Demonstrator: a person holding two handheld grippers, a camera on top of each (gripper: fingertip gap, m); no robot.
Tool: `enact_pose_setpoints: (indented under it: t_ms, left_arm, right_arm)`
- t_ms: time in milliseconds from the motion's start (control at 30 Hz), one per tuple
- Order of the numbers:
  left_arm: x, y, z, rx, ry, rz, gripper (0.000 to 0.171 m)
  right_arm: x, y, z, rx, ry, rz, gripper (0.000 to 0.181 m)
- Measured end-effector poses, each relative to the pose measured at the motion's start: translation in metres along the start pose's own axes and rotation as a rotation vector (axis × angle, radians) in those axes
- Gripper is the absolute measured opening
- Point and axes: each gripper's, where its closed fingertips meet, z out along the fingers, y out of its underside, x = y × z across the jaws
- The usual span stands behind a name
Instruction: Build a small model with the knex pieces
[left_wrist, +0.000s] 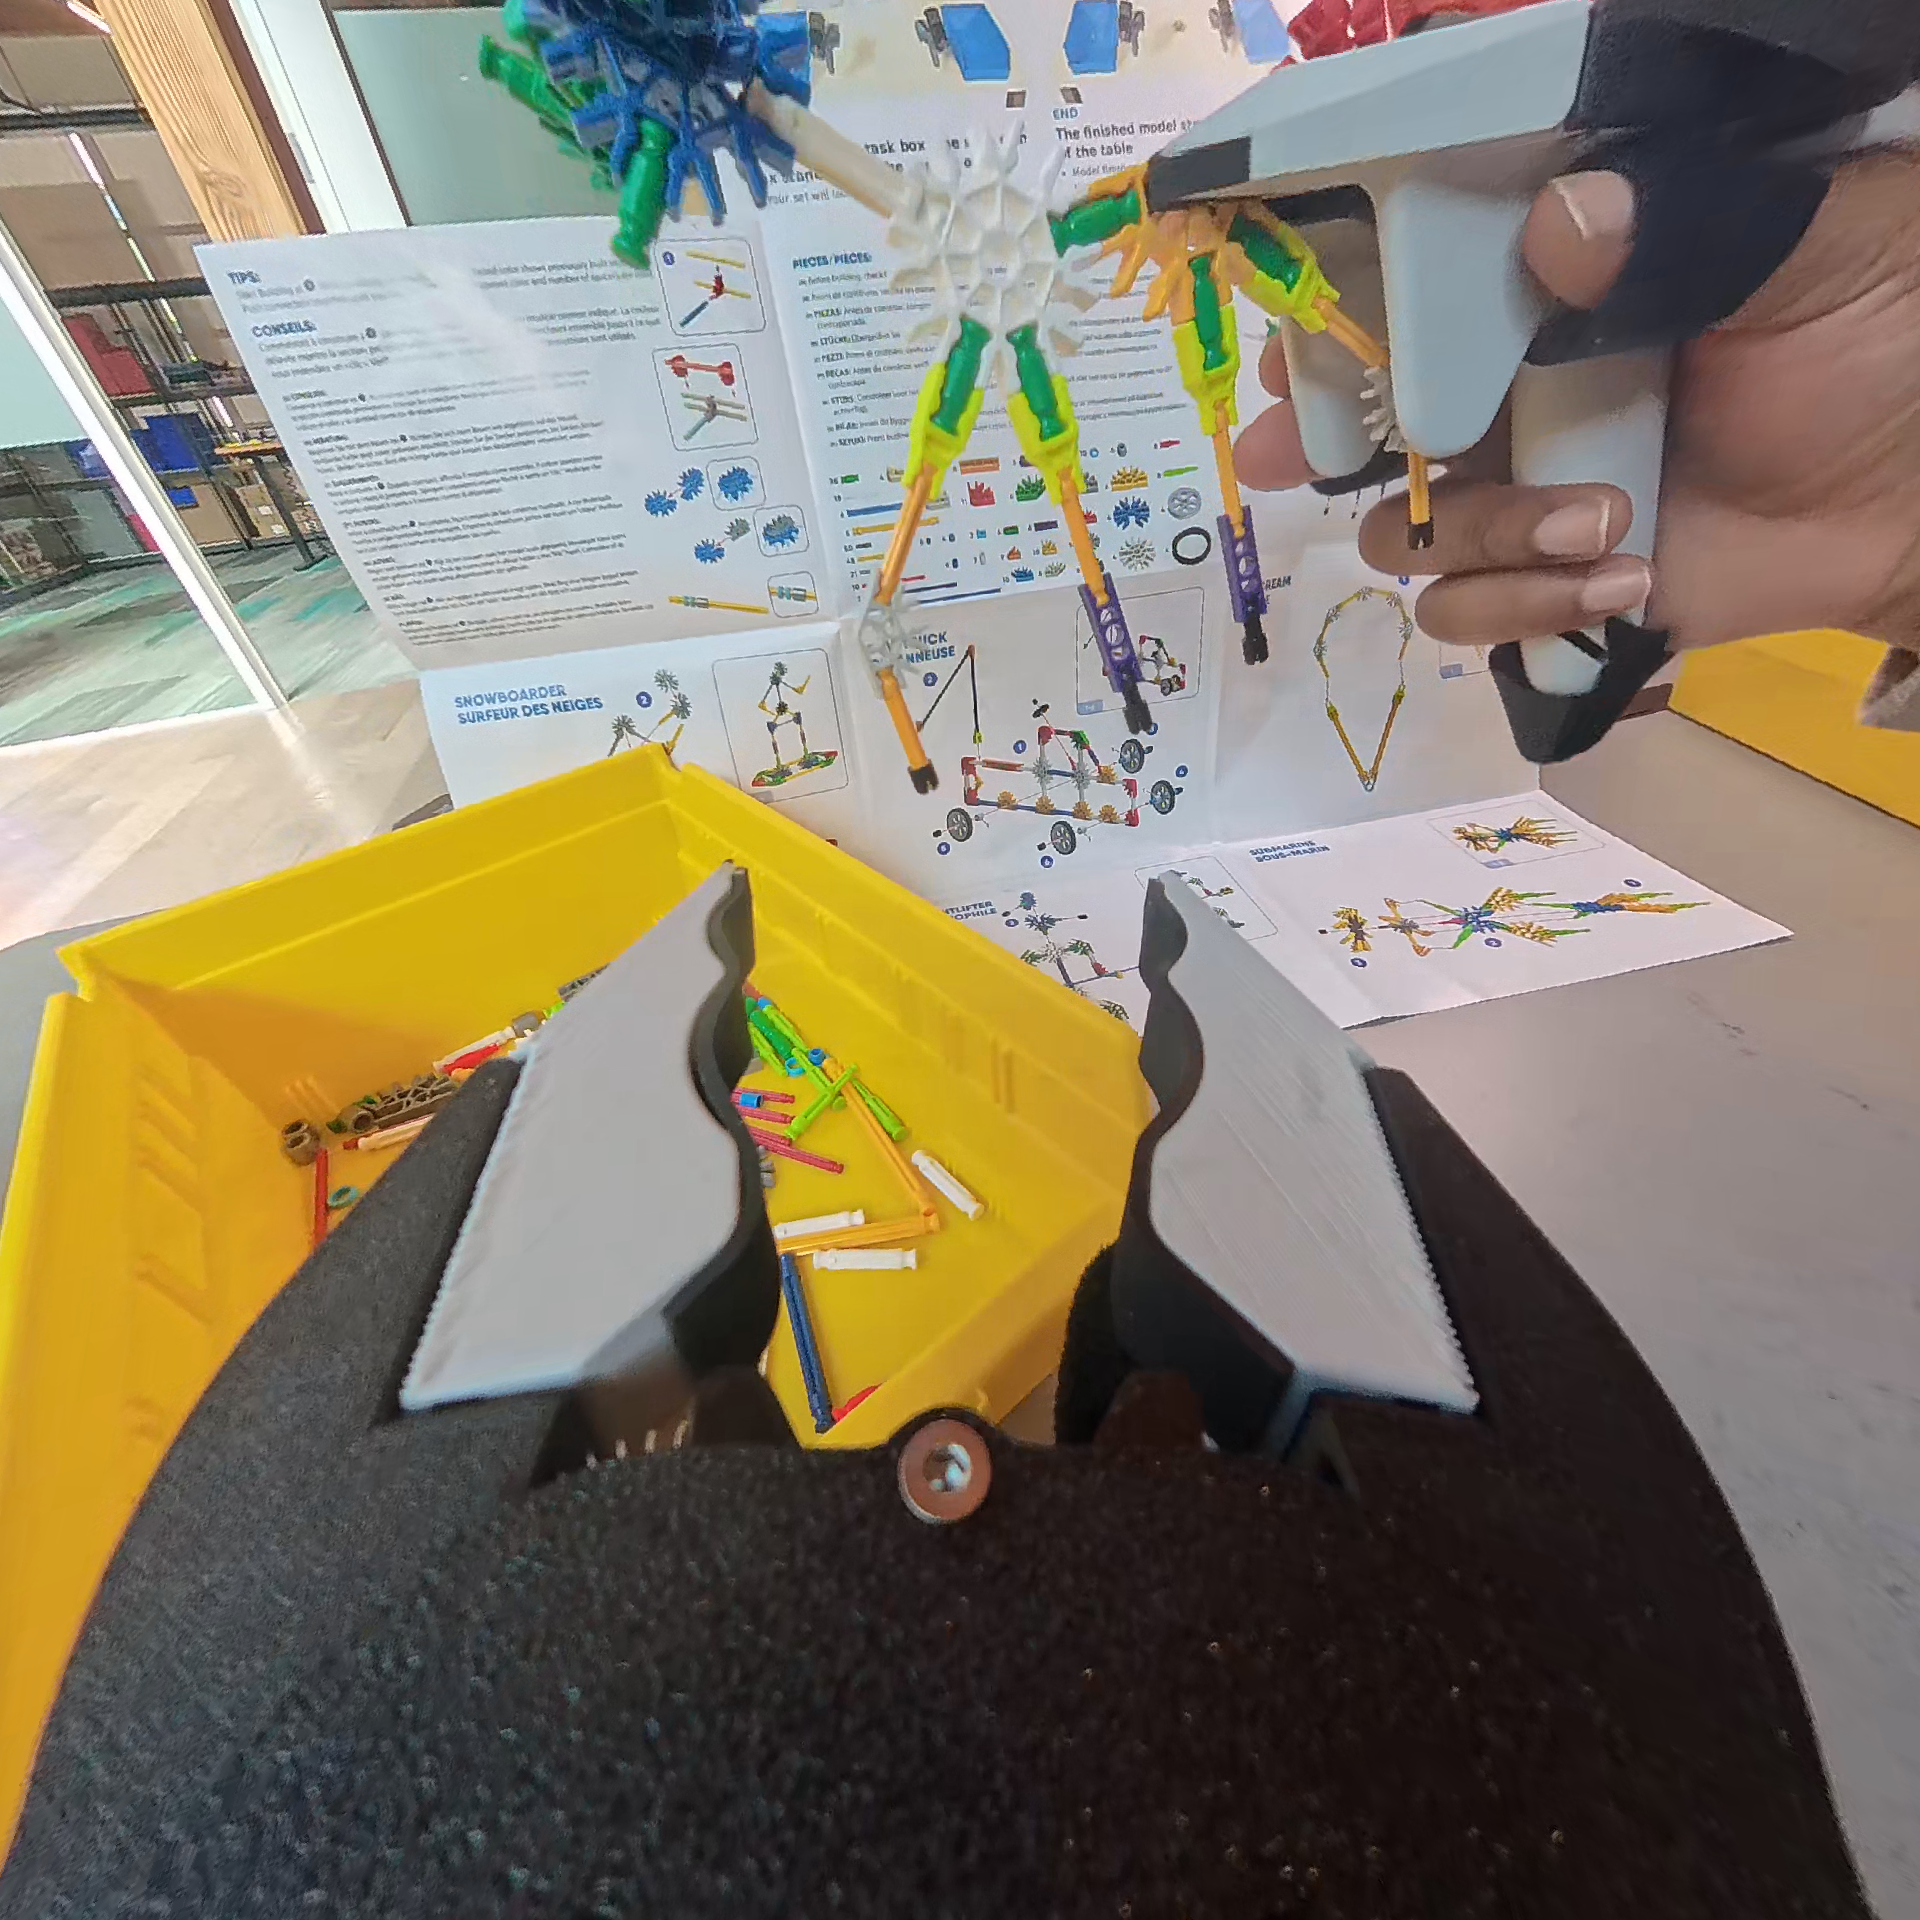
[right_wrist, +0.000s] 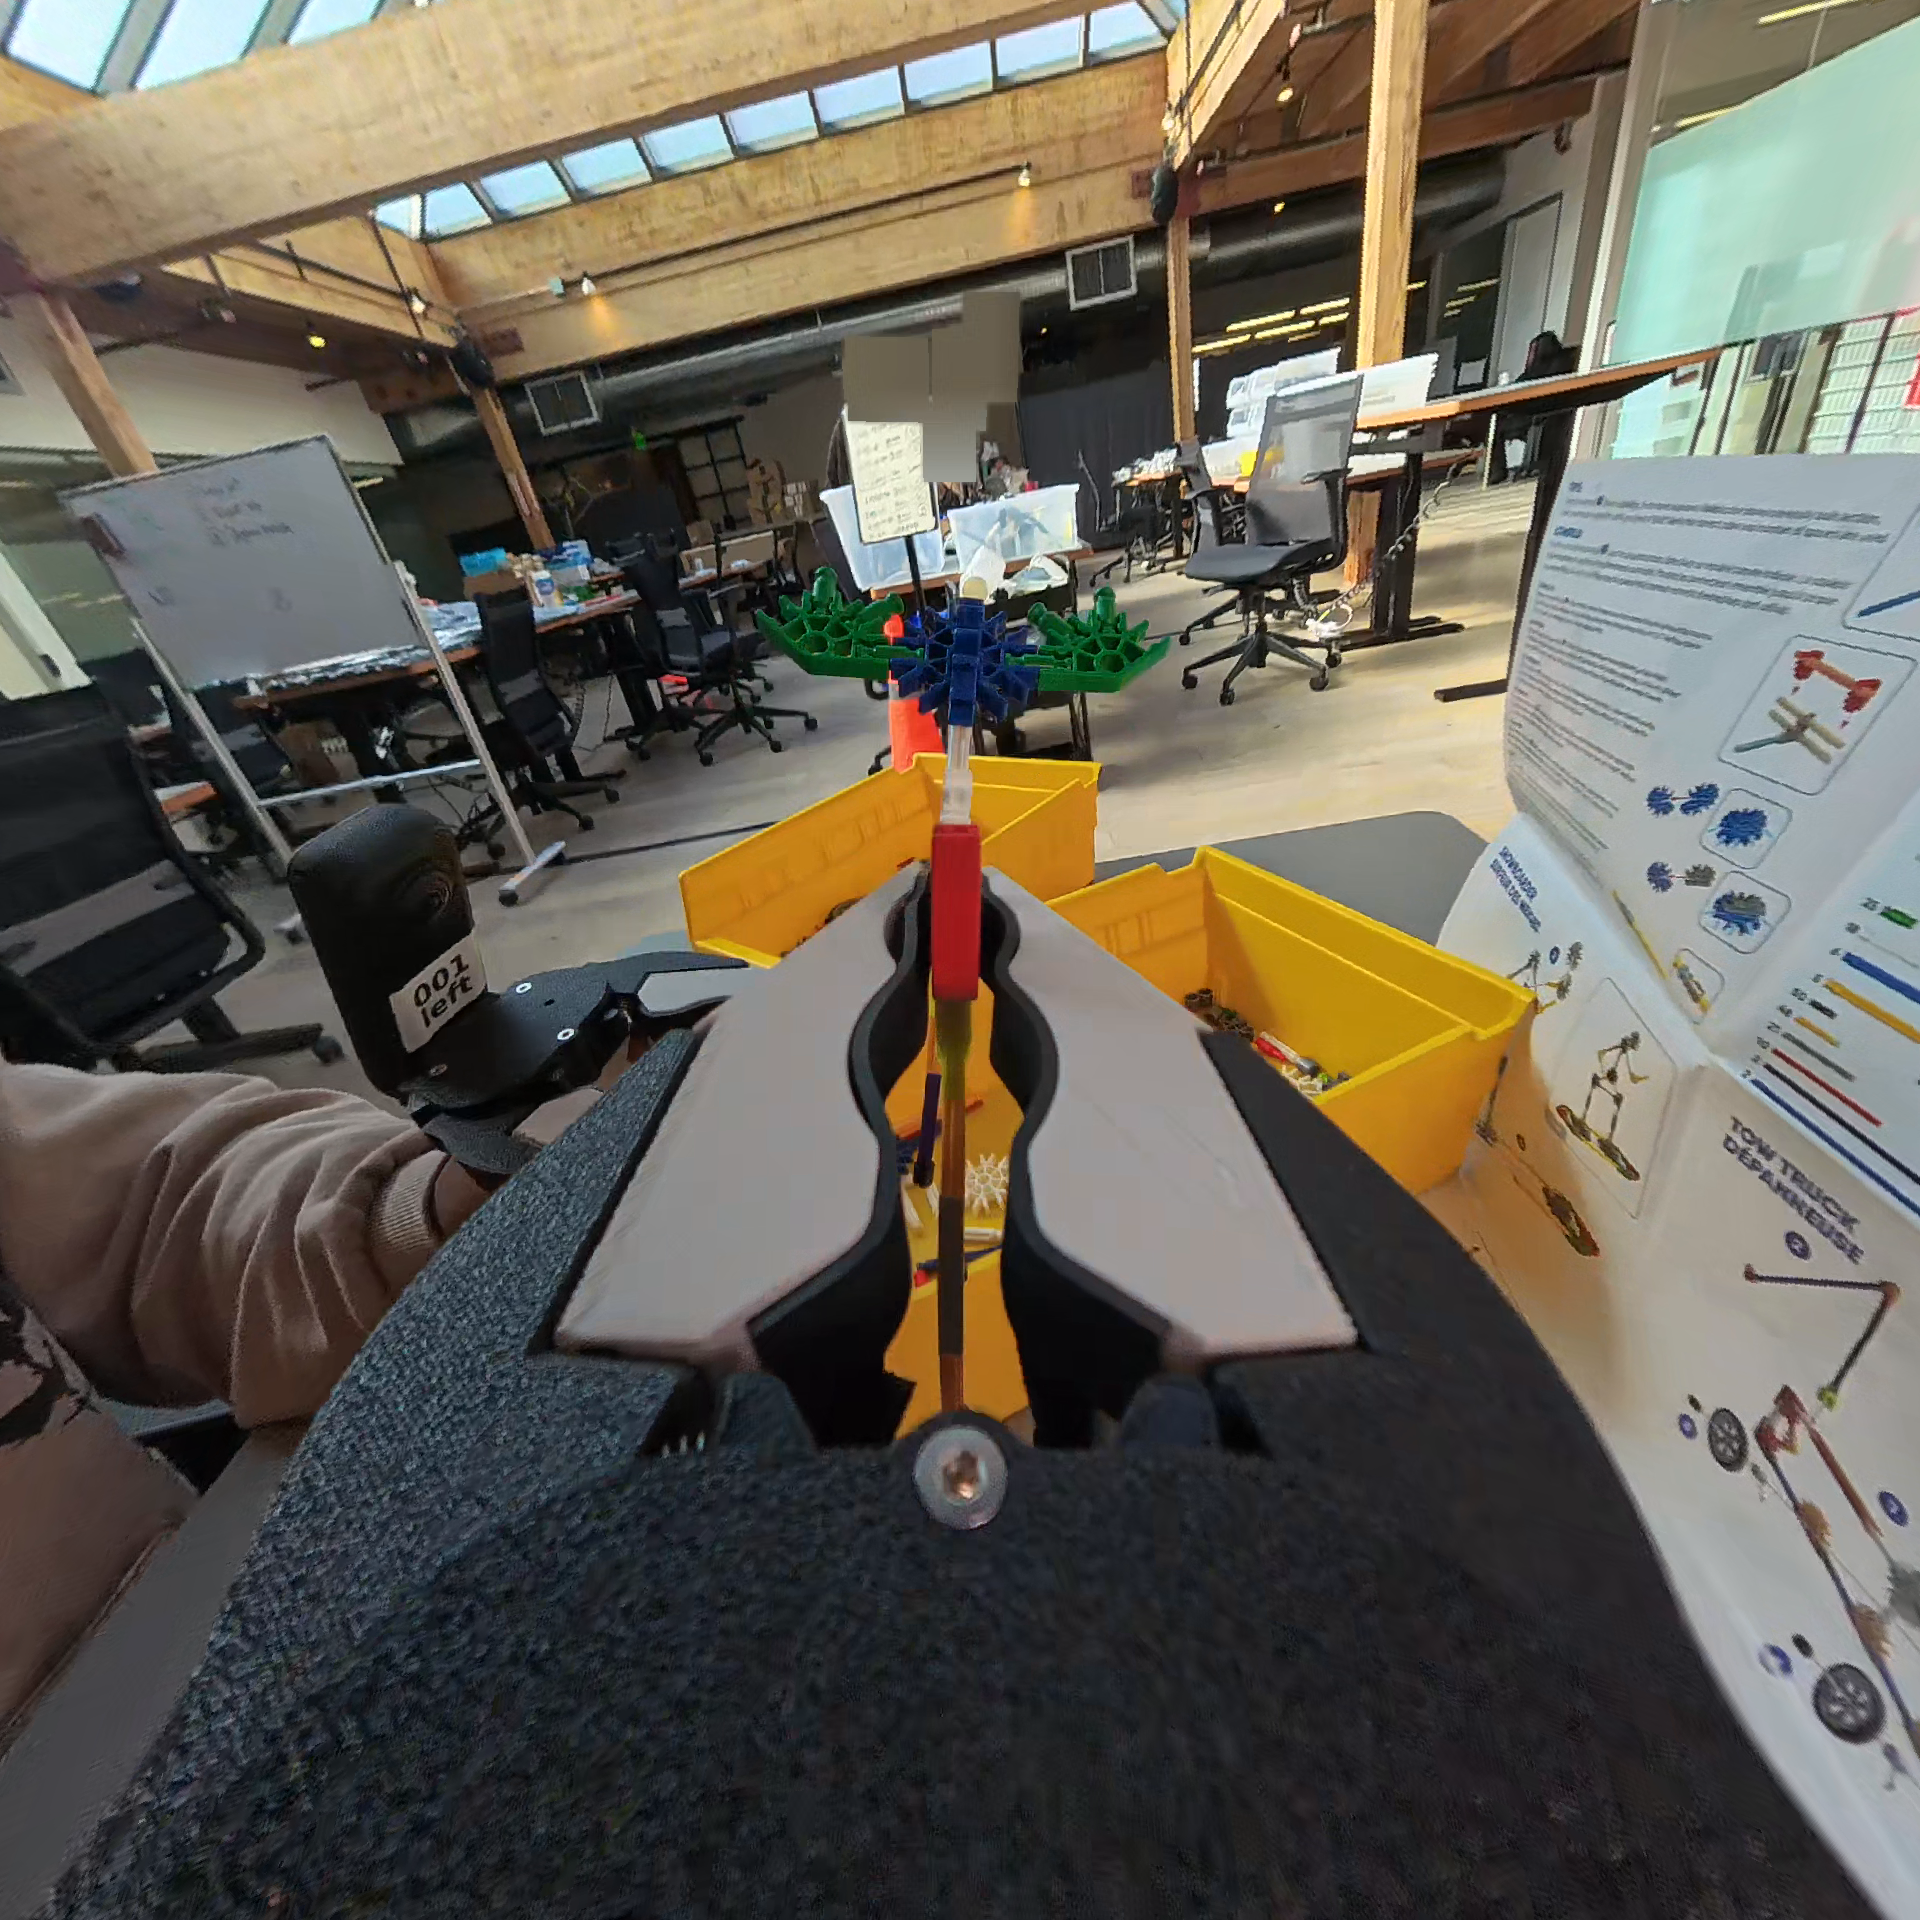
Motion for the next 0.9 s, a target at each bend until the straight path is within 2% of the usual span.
enact_pose_setpoints:
  t_ms: [133, 233, 367, 600, 767, 900]
  left_arm:
    - [0.006, -0.001, -0.001, -0.002, 0.002, 0.012, 0.076]
    - [0.013, 0.000, -0.001, -0.007, 0.011, 0.018, 0.080]
    - [0.033, 0.005, -0.001, -0.027, 0.051, 0.042, 0.083]
    - [0.083, 0.011, -0.009, -0.094, 0.150, 0.120, 0.084]
    - [0.115, 0.025, -0.045, -0.187, 0.193, 0.174, 0.084]
    - [0.133, 0.047, -0.085, -0.247, 0.202, 0.114, 0.088]
  right_arm:
    - [-0.009, 0.000, -0.011, 0.164, 0.086, 0.053, 0.005]
    - [-0.022, 0.007, -0.021, 0.236, 0.125, 0.085, 0.005]
    - [-0.039, 0.025, -0.041, 0.239, 0.173, 0.147, 0.004]
    - [-0.063, 0.056, -0.102, 0.248, 0.309, 0.313, 0.004]
    - [-0.090, 0.090, -0.137, 0.264, 0.395, 0.418, 0.005]
    - [-0.113, 0.123, -0.144, 0.243, 0.421, 0.489, 0.005]
